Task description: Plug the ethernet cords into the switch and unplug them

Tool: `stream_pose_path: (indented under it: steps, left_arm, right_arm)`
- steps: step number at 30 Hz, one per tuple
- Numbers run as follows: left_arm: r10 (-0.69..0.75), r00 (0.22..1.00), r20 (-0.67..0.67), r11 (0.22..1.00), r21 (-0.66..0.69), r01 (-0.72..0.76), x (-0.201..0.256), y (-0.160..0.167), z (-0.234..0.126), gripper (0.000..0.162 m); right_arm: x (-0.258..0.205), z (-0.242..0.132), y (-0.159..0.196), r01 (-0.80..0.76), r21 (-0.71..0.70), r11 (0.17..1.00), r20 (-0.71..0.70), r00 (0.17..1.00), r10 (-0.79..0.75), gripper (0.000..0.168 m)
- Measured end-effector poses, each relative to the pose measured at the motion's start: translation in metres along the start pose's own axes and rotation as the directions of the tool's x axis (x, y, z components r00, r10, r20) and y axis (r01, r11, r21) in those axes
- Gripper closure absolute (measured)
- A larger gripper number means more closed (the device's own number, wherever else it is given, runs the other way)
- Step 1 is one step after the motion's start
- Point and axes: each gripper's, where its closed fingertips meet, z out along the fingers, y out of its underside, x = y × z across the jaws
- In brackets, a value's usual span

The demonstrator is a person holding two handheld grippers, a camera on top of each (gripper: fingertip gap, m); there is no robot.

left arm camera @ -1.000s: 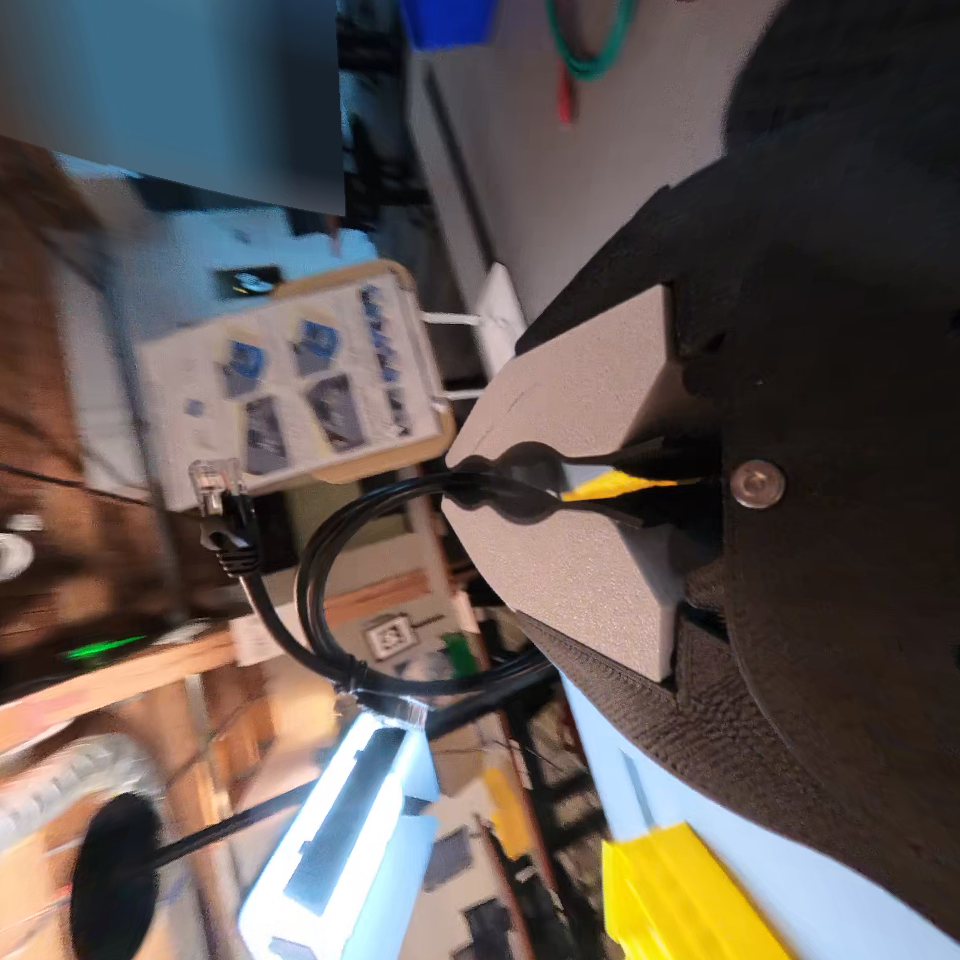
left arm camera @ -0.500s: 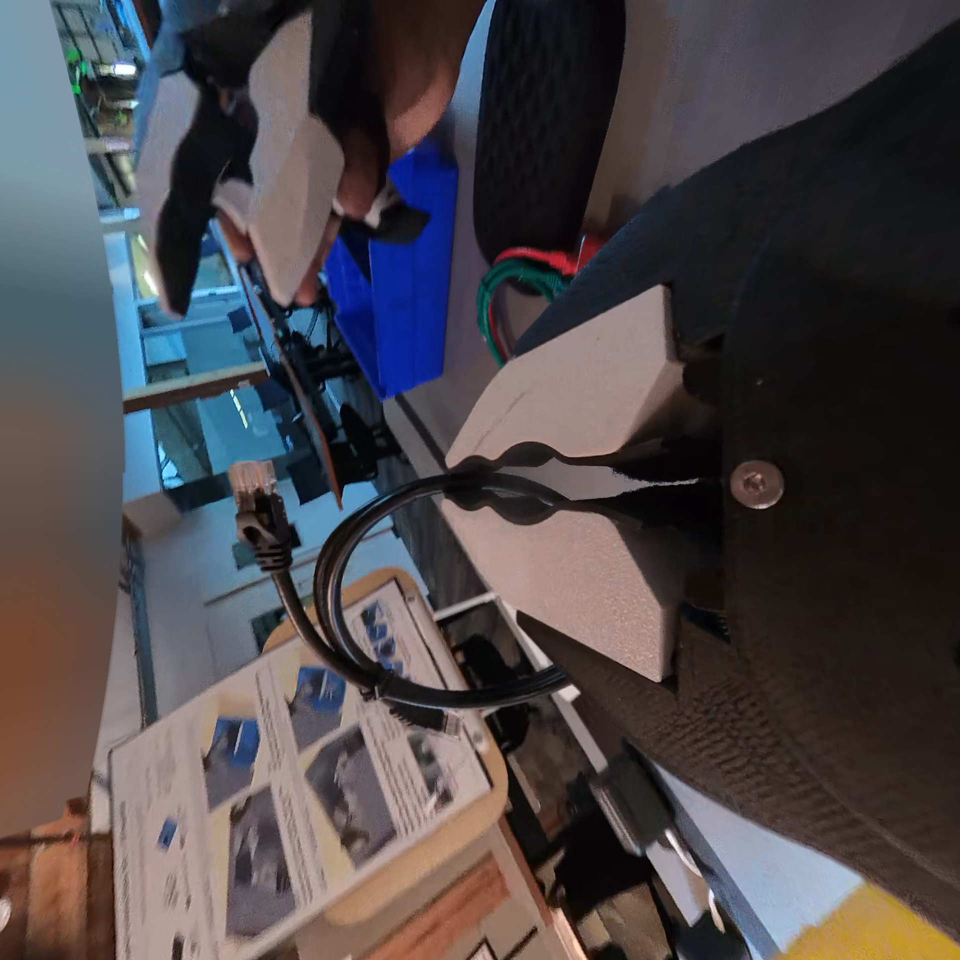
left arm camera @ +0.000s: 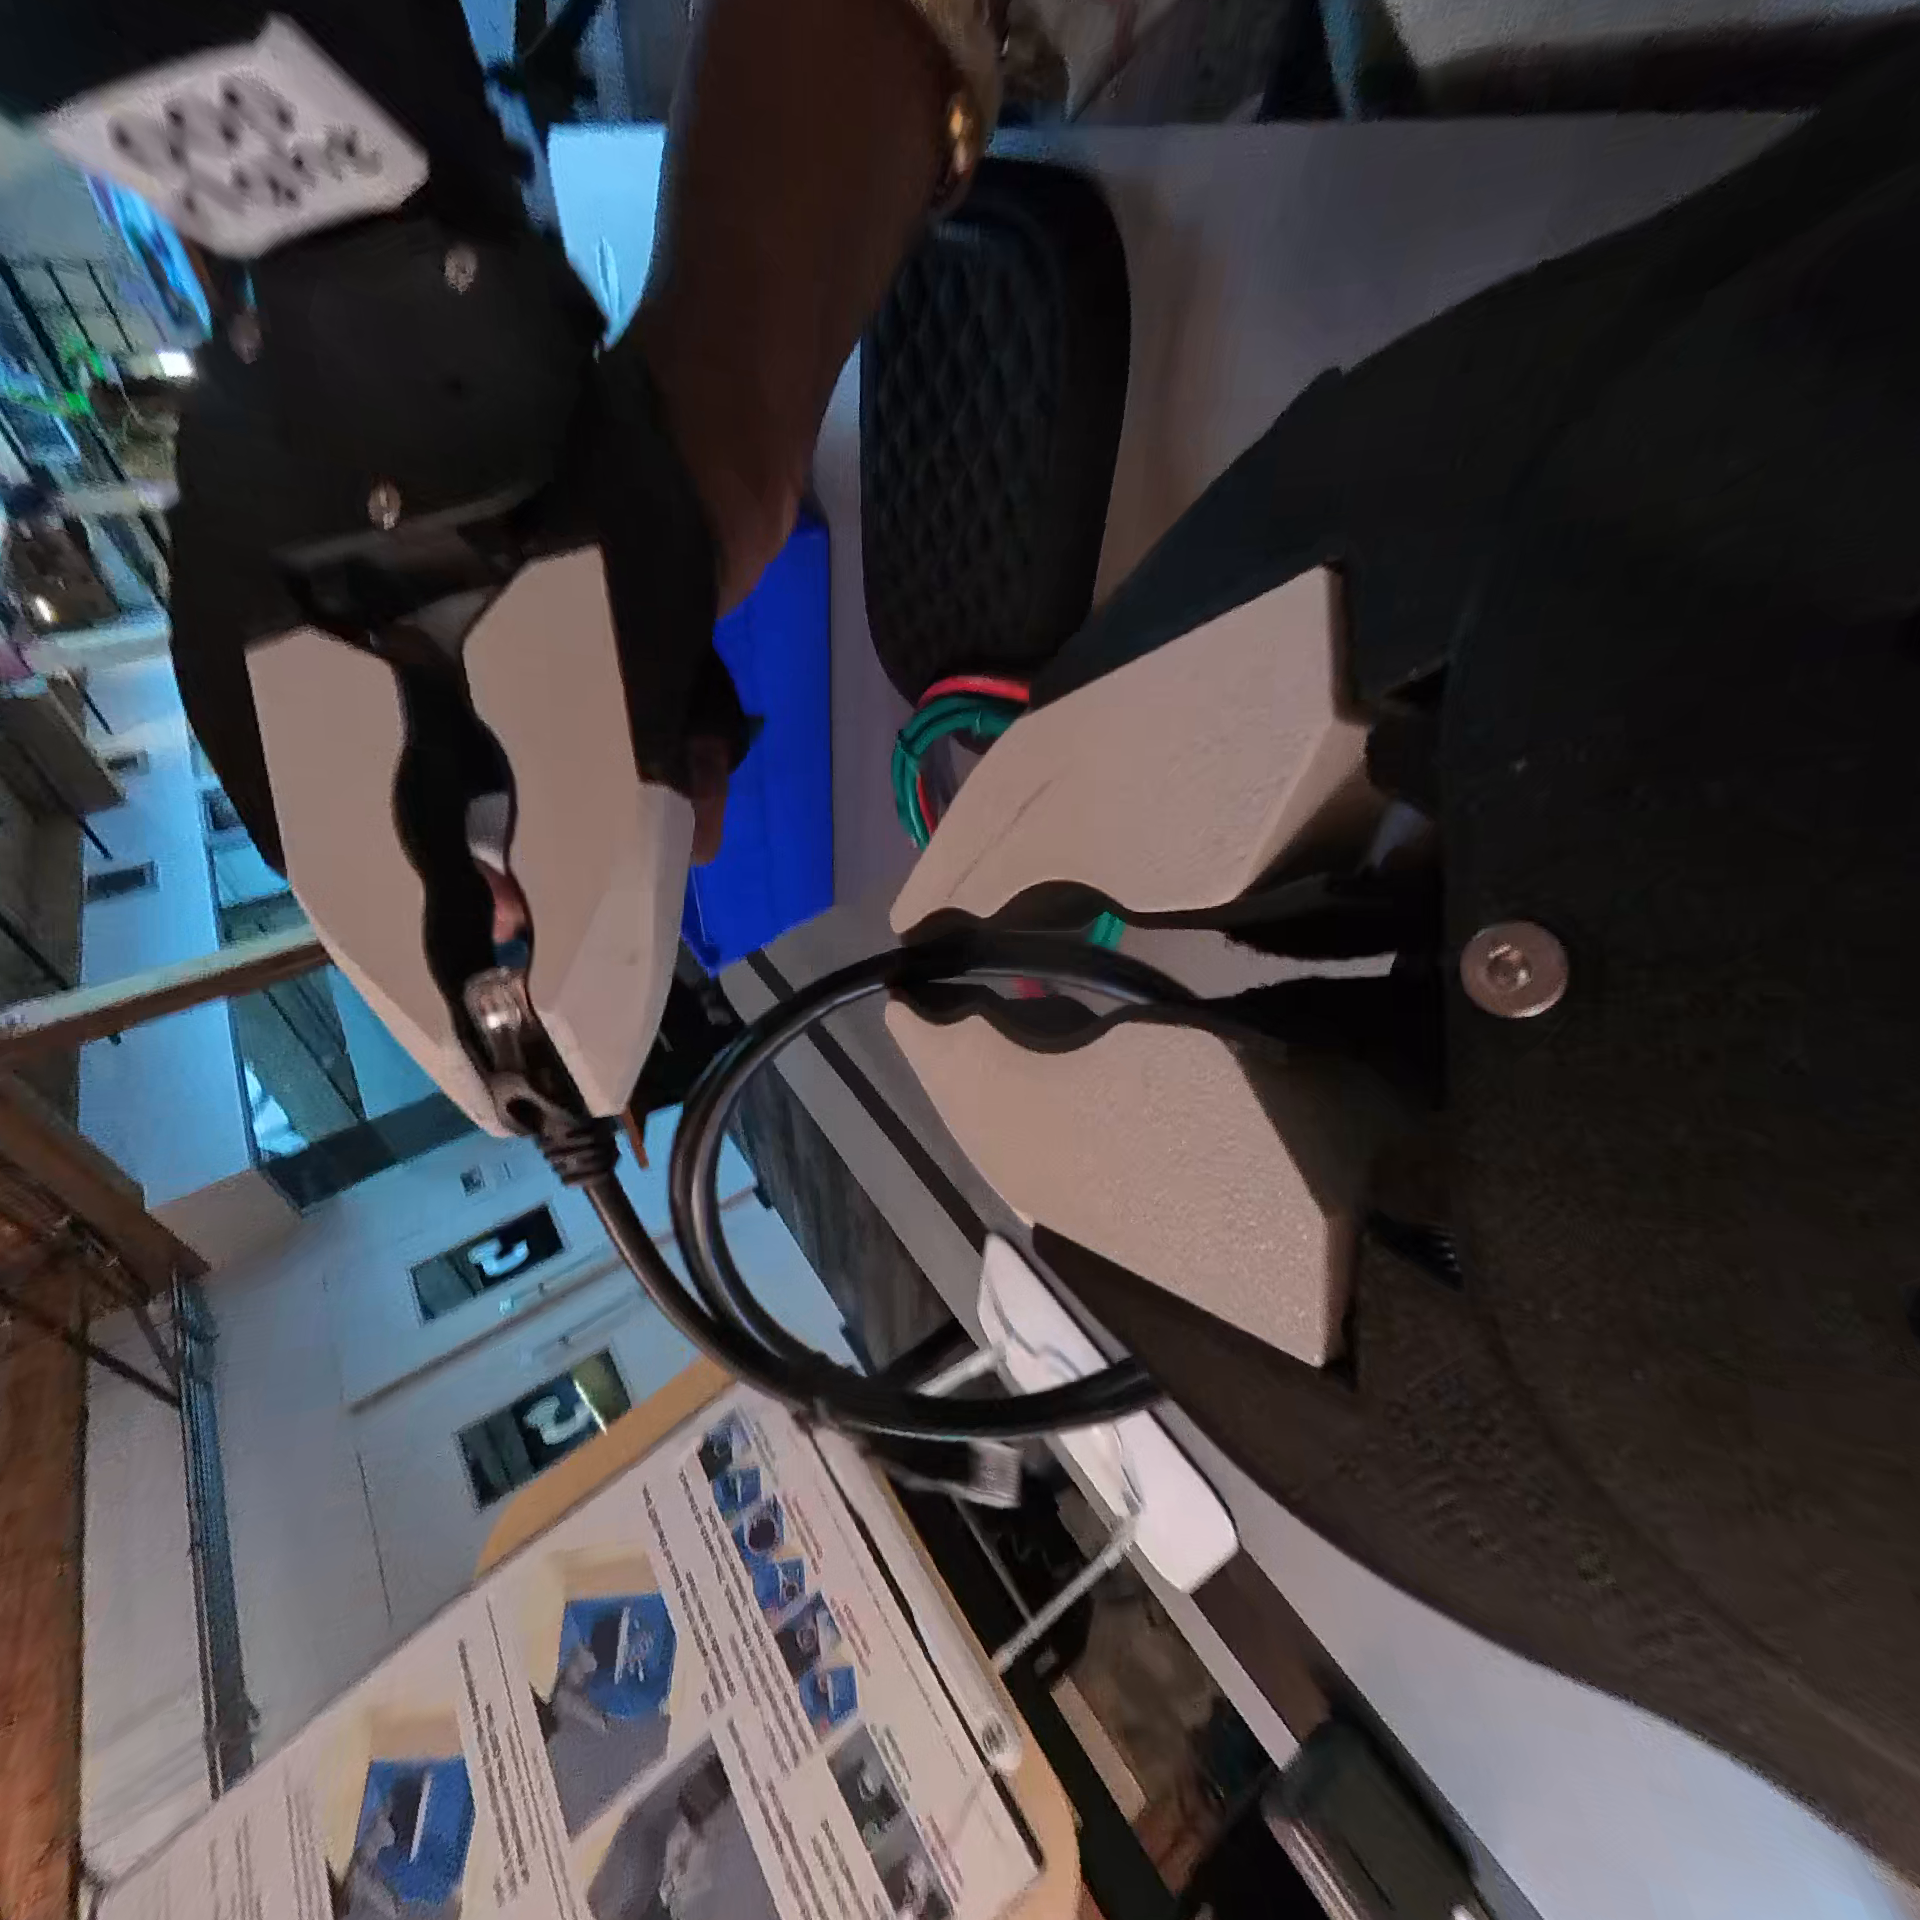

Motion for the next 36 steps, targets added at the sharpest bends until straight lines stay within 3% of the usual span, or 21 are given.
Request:
stream_pose_path:
  steps: [1, 4, 7, 10, 14, 19, 26, 36]
  left_arm:
    - [0.0, 0.999, -0.035, 1.0, 0.011, 0.0, 0.004, 0.0, 0.0, 0.154]
    - [-0.033, 0.998, -0.044, 0.998, 0.056, 0.036, -0.01, -0.009, -0.007, 0.11]
    - [-0.171, 0.985, -0.035, 0.966, 0.189, 0.175, -0.04, -0.04, -0.023, 0.095]
    - [-0.152, 0.987, -0.045, 0.962, 0.221, 0.158, -0.053, -0.056, -0.022, 0.115]
    - [0.066, 0.984, -0.167, 0.996, 0.064, -0.056, -0.03, -0.03, 0.006, 0.112]
    - [0.103, 0.924, -0.368, 0.994, 0.0, -0.11, 0.001, -0.012, 0.012, 0.131]
    - [0.069, 0.852, -0.52, 0.997, 0.053, -0.048, 0.033, -0.013, 0.0, 0.143]
    - [0.049, 0.858, -0.511, 0.997, 0.076, -0.012, 0.038, -0.013, -0.003, 0.152]
  right_arm:
    - [-0.001, -0.001, 0.002, -0.031, 0.008, 0.999, 0.018, 0.999, 0.031, 0.156]
    - [-0.004, -0.009, 0.016, -0.207, 0.011, 0.978, 0.096, 0.974, 0.205, 0.156]
    - [-0.009, -0.019, 0.031, -0.404, 0.001, 0.915, 0.173, 0.901, 0.397, 0.156]
    - [-0.022, -0.022, 0.03, -0.525, 0.013, 0.851, 0.253, 0.825, 0.505, 0.156]
    - [-0.035, -0.024, 0.018, -0.685, 0.043, 0.727, 0.379, 0.685, 0.623, 0.156]
    - [-0.038, -0.035, -0.002, -0.804, 0.095, 0.587, 0.531, 0.54, 0.653, 0.156]
    - [-0.049, -0.044, -0.008, -0.82, 0.105, 0.562, 0.629, 0.492, 0.601, 0.156]
    - [-0.055, -0.05, -0.014, -0.843, 0.133, 0.521, 0.683, 0.459, 0.569, 0.156]
